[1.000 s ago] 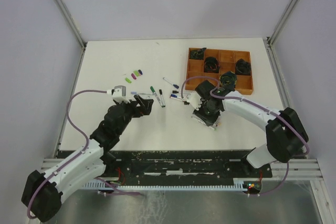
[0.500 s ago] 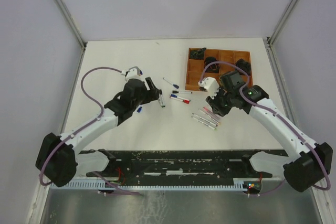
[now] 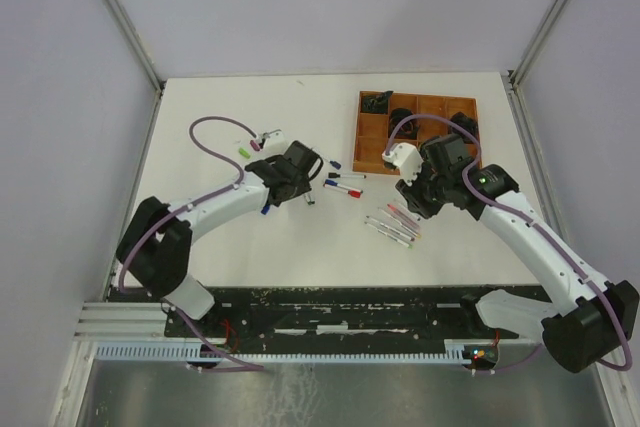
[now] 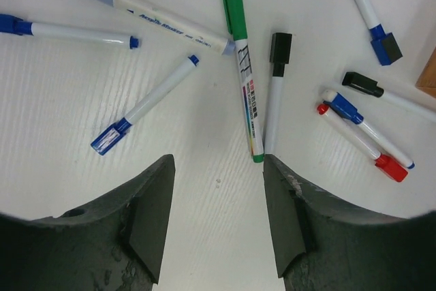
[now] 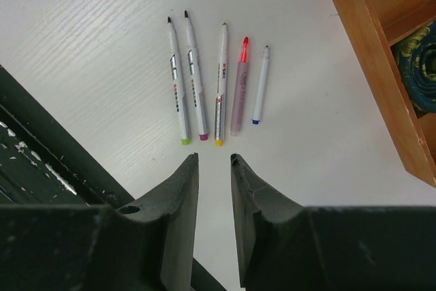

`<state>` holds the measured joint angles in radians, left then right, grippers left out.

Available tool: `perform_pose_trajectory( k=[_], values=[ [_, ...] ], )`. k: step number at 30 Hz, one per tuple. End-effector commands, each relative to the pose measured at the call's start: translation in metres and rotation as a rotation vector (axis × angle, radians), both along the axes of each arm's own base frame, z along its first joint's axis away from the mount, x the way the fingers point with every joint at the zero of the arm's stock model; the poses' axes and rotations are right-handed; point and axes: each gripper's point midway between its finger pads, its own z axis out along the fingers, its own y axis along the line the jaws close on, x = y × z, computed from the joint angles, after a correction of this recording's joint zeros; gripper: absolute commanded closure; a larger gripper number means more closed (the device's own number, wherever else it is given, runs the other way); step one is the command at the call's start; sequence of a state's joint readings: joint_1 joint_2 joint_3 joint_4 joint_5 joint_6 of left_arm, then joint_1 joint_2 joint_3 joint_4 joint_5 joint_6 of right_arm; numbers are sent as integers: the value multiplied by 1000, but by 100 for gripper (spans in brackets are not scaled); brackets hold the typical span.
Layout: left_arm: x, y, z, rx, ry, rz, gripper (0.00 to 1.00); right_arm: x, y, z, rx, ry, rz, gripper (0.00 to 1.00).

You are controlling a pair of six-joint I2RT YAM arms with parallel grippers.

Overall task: Open the pen caps
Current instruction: Pick up the pen from the center of the board.

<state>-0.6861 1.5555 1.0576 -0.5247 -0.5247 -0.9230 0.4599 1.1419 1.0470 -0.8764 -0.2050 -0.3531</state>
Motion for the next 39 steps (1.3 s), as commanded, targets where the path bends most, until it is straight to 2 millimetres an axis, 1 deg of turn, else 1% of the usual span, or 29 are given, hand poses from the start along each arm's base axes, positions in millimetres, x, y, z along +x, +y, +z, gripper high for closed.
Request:
perform_pose_trajectory(
  k=[1,4,6,10,12,17,20,22,25,28,33,37,39],
  values=[
    [18,-3,10,41,-38,100,40,11,-2,9,11,-58,-27,67],
    [26,-10,6,75,-11,94,42,11,-3,8,8,-57,-30,67],
    [31,-15,0,92,2,89,42,11,-3,8,9,-56,-28,67],
    [39,-14,-7,143,22,107,43,11,-3,8,8,-60,-28,67],
    [44,-19,-9,148,30,103,43,11,-3,8,6,-62,-26,67],
    [54,-33,-22,89,66,112,47,10,-4,7,6,-58,-25,67],
    [60,-37,-28,37,100,132,49,10,-4,8,5,-61,-25,67],
    [63,-34,-27,11,113,152,51,10,-5,8,10,-60,-26,67],
    [64,-29,-19,-4,102,169,53,10,-7,9,21,-54,-36,67],
    [62,-29,-18,-1,109,161,53,11,-9,7,26,-46,-46,67],
    [61,-29,-32,13,138,152,54,11,-8,1,16,-18,-41,67],
    [58,-37,-43,-14,169,125,56,9,-6,-6,15,6,-25,67],
    [57,-39,-45,-21,170,117,56,8,-5,-7,16,17,-20,67]
  ],
)
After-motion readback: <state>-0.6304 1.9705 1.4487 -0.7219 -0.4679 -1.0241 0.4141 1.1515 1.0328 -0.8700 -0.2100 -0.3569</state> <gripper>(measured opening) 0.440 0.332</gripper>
